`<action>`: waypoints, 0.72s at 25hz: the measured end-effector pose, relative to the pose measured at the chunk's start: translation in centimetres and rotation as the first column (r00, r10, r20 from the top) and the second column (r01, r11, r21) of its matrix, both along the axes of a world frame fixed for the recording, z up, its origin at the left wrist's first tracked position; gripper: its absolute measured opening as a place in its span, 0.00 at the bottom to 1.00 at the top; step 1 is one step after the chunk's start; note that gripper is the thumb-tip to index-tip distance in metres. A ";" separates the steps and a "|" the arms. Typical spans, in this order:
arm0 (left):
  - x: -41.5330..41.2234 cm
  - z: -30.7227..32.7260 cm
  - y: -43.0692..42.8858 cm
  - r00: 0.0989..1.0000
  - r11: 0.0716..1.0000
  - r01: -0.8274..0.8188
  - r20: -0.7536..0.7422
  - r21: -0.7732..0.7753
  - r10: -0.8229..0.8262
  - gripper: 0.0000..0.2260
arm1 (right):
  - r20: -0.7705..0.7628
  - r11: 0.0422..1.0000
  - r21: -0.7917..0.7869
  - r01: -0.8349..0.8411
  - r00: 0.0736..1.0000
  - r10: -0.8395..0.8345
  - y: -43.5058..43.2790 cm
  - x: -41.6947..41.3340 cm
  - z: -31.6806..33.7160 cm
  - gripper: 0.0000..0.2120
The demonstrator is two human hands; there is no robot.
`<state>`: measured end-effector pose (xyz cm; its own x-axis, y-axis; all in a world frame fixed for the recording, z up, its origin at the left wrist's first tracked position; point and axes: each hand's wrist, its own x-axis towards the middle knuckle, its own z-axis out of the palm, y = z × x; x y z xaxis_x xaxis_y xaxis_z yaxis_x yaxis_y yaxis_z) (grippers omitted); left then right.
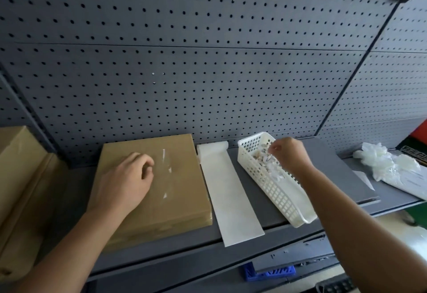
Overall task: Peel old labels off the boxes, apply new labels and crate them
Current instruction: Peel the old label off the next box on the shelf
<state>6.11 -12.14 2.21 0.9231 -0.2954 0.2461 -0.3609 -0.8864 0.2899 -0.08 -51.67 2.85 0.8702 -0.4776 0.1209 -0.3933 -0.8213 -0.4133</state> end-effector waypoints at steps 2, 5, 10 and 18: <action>-0.4 0.4 -0.7 1.000 1.000 -0.022 -0.009 -0.010 0.022 0.05 | -0.072 1.000 -0.005 -0.014 0.997 0.014 0.0 1.0 -1.0 0.11; -0.8 0.4 -1.6 0.999 0.999 -0.037 -0.006 -0.034 0.036 0.05 | -0.173 0.999 -0.017 -0.047 0.984 0.043 -0.1 1.7 -1.9 0.09; -0.6 -0.9 -2.3 1.000 0.995 -0.031 0.000 -0.097 0.031 0.06 | -0.112 0.997 -0.062 -0.034 0.993 0.027 -1.2 0.7 -3.4 0.10; -0.6 -1.2 -2.5 0.998 0.987 -0.041 0.029 -0.156 0.046 0.07 | -0.132 0.964 -0.209 -0.162 0.982 0.137 -1.3 -0.9 -5.6 0.19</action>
<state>5.46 -14.60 1.03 0.9250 -0.2110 0.3162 -0.3345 -0.8468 0.4136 -0.95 -52.96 -2.79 0.9438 -0.3142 0.1023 -0.2936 -0.9395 -0.1764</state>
